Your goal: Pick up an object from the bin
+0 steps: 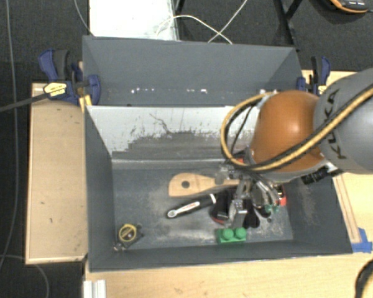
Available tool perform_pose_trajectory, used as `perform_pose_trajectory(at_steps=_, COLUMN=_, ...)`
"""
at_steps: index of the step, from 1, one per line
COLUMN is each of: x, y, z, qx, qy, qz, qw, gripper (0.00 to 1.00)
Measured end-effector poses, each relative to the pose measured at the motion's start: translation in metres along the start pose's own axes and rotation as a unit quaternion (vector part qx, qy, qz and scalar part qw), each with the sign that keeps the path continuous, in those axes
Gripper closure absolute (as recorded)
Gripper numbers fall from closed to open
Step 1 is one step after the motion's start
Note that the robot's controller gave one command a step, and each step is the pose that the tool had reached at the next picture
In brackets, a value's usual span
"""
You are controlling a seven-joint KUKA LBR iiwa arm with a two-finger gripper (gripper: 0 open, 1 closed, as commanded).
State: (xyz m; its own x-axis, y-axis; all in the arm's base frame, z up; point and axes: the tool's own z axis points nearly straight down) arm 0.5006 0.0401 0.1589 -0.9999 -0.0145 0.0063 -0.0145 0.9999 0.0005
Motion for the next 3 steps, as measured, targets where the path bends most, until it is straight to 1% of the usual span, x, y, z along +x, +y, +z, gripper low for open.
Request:
perform_pose_trajectory(at_steps=1, x=-0.002, y=0.0, z=-0.004, qx=0.0, qy=-0.0043, qz=0.001, qw=1.0, gripper=0.0)
perform_pose_trajectory(at_steps=2, x=-0.019, y=-0.091, z=0.086, qx=-0.002, qy=-0.008, qz=0.045, qw=0.9989, gripper=0.0)
perform_pose_trajectory(at_steps=3, x=-0.037, y=-0.064, z=0.087, qx=-0.004, qy=-0.0117, qz=0.17, qw=0.9853, gripper=0.0)
